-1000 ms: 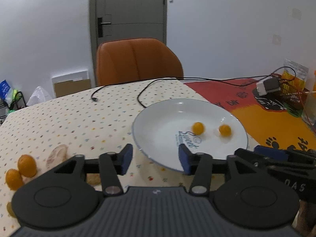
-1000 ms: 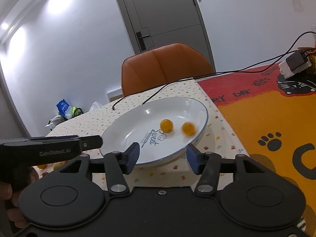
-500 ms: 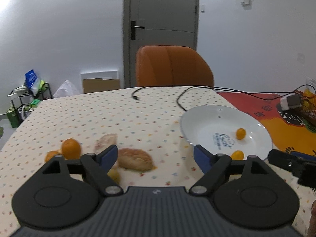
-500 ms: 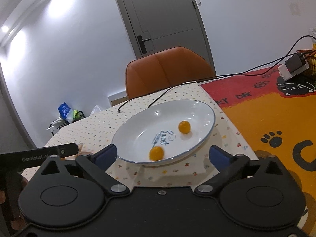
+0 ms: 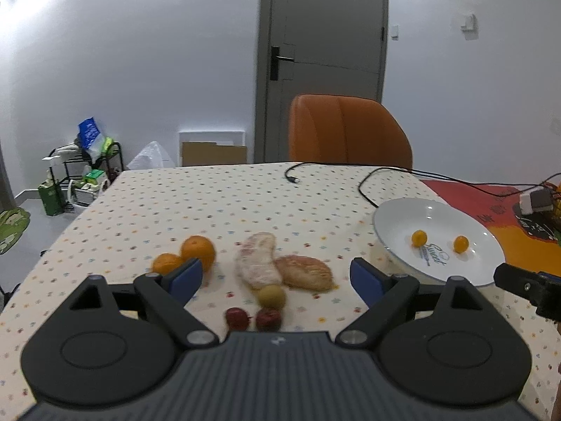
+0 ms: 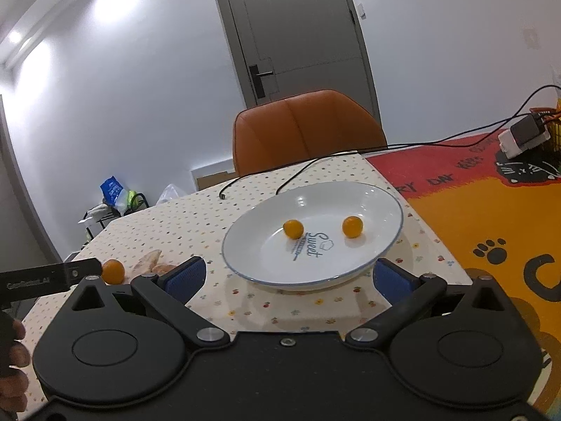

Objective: Organize fruits
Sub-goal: 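Move both open tools back from the plate toward the remaining fruit, then grasp the green-yellow plum with the left tool while the right tool grasps a red plum, then carry both plums over the white plate and open both tools to release them, then move both open tools back toward the large oranges beside the pastries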

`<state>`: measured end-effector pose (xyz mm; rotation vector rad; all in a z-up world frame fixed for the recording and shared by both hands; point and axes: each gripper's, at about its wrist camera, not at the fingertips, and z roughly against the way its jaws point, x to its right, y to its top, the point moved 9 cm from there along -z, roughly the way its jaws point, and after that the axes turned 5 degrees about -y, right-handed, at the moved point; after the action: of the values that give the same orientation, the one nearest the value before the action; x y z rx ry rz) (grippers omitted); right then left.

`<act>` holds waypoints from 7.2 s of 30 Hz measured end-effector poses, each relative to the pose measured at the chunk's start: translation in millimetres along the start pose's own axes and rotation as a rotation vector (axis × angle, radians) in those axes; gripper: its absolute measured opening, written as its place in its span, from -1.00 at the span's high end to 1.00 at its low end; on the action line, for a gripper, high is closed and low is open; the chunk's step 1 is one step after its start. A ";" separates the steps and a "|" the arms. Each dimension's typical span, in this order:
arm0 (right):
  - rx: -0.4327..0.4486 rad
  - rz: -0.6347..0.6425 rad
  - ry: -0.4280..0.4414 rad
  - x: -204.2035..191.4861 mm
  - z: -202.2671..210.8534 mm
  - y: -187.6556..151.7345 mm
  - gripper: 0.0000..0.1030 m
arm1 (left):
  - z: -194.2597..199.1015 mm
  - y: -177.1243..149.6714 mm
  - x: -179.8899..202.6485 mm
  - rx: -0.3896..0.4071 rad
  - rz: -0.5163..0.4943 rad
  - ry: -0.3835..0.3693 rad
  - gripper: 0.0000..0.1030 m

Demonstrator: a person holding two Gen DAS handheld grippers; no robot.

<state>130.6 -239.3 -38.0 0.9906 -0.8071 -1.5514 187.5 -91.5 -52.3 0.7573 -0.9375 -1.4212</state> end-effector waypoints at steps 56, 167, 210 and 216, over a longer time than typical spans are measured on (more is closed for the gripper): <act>-0.169 0.204 0.272 -148.5 -36.7 -35.1 -0.33 | -8.8 -48.4 -100.7 -0.046 0.159 0.061 0.12; -0.033 -0.039 0.055 26.3 -41.0 -1.4 0.37 | -59.0 4.9 100.0 -0.023 -0.125 -0.193 0.54; -0.019 -0.023 -0.003 26.0 -18.0 -4.5 -0.40 | -48.2 7.9 78.6 -0.038 -0.073 -0.128 -0.34; -0.016 -0.005 0.002 13.0 -13.8 -2.8 -0.55 | -38.1 7.3 53.2 -0.032 -0.039 -0.086 -0.47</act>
<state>140.9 -251.5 -48.7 0.9832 -0.7896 -1.5587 220.4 -148.2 -59.0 0.6985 -0.9686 -1.5090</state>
